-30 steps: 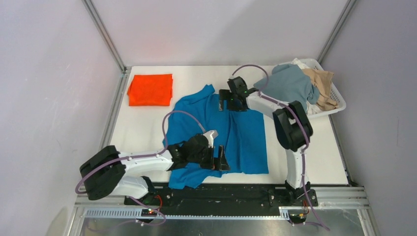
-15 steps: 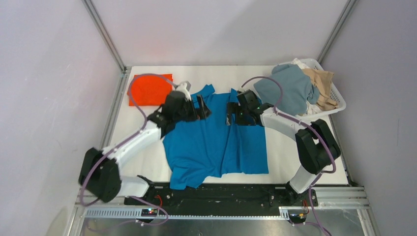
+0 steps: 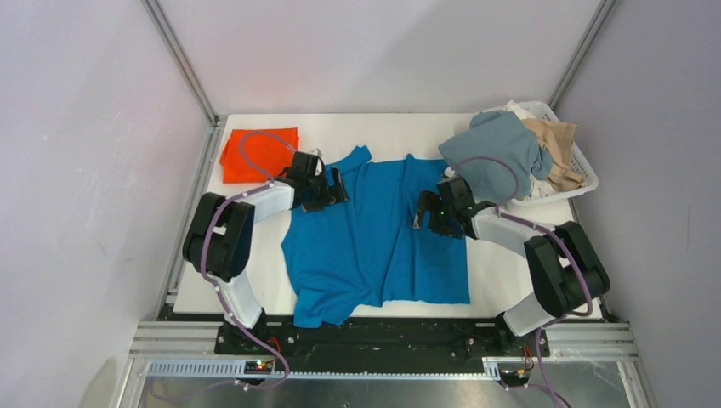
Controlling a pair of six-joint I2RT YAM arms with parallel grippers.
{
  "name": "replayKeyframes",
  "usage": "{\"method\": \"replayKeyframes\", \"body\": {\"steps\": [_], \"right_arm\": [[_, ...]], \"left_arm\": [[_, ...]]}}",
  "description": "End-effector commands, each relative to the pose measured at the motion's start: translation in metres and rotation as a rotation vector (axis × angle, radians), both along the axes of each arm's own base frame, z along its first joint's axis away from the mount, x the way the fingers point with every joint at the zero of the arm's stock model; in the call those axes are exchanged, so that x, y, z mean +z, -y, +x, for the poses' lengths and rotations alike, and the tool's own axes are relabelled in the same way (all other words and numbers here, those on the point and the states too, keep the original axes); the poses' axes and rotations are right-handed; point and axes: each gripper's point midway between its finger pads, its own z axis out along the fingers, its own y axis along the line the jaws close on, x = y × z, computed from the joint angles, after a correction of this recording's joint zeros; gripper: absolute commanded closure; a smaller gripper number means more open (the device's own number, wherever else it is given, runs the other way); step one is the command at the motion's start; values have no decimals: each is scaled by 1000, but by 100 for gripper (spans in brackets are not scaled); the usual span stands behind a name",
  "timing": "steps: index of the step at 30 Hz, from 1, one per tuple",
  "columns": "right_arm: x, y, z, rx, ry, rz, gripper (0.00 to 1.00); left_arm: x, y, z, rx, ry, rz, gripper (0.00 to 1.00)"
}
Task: Fold and stack the t-shirts
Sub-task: Flatten out the tshirt
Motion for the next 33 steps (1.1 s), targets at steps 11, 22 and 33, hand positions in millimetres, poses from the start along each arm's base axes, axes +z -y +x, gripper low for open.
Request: {"method": "replayKeyframes", "body": {"steps": [11, 22, 33], "right_arm": [[-15, 132, -84, -450, -106, -152, 0], [59, 104, -45, -307, 196, -39, 1], [44, 69, -31, -230, 188, -5, 1]], "left_arm": [[-14, -32, -33, 85, -41, 69, 0], [91, 39, 15, -210, 199, -128, 0], [85, 125, 93, -417, 190, -289, 0]]}}
